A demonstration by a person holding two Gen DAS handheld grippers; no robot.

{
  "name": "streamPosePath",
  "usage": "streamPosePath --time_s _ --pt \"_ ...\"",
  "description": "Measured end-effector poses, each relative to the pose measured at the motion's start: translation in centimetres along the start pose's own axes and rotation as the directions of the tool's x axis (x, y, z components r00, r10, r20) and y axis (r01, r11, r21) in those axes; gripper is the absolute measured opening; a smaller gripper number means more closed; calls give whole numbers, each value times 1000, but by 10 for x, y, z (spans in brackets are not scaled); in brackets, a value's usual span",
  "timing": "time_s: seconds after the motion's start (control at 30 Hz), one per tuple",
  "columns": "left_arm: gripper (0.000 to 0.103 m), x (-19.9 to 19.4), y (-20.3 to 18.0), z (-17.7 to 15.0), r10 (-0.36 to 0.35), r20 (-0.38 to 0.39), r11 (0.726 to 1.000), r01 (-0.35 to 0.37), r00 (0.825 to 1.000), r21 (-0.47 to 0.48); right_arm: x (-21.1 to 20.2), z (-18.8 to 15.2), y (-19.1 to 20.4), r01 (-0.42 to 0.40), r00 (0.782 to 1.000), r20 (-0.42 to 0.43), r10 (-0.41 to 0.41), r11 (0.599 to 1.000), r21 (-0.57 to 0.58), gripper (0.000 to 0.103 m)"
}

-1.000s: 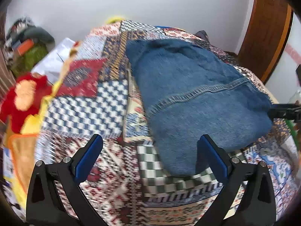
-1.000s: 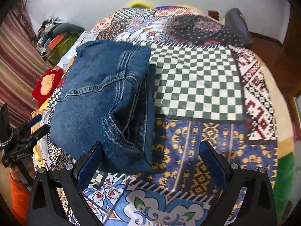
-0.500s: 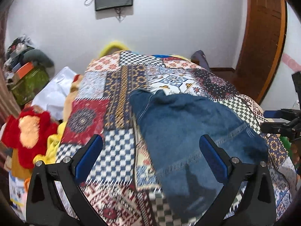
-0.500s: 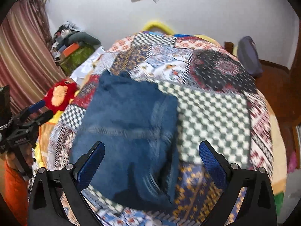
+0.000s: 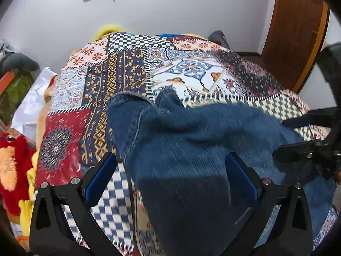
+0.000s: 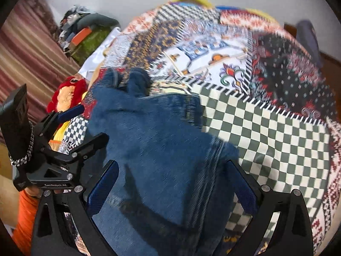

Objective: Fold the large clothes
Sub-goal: 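Grasp the folded jacket edges with both tools and lift it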

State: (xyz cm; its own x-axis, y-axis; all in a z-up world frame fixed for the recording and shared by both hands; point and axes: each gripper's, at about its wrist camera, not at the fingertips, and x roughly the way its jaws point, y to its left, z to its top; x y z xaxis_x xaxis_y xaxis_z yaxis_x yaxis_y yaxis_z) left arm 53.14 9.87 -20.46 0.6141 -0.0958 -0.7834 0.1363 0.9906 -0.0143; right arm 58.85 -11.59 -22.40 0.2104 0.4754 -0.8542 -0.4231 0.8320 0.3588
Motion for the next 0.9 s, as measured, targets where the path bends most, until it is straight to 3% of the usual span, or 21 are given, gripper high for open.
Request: streamPosePath --time_s 0.13,0.3,0.37,0.47,0.5,0.6,0.67,0.8,0.9 --pt "103 6 18 14 59 20 998 -59 998 -16 17 12 -21 5 999 -36 -4 1000 23 100" --pt "103 6 28 23 30 8 999 -29 1000 -21 23 16 -37 -39 998 -44 42 998 58 100" --pt "103 0 27 25 56 29 998 -56 998 -14 16 15 -37 -17 999 -27 18 998 57 100" --pt "103 -18 33 30 157 76 987 -154 985 -41 -1 13 -28 47 999 15 -48 999 26 100" --pt "103 -23 37 31 155 77 987 -151 985 -50 -8 10 -26 71 997 32 -71 997 10 100" --pt "103 -43 47 29 125 81 990 -119 989 -82 -37 2 -11 160 982 108 -153 985 -65 100" --pt "103 -58 48 22 97 86 992 -90 992 -85 -54 -7 -6 170 977 148 -154 980 -100 100" --pt "103 -80 42 0 29 82 997 -22 996 -80 -74 -23 -4 149 976 176 -129 983 -108 100" --pt "103 -84 38 -21 -58 50 991 64 997 -114 -75 -38 -9 75 988 141 -64 994 -77 100"
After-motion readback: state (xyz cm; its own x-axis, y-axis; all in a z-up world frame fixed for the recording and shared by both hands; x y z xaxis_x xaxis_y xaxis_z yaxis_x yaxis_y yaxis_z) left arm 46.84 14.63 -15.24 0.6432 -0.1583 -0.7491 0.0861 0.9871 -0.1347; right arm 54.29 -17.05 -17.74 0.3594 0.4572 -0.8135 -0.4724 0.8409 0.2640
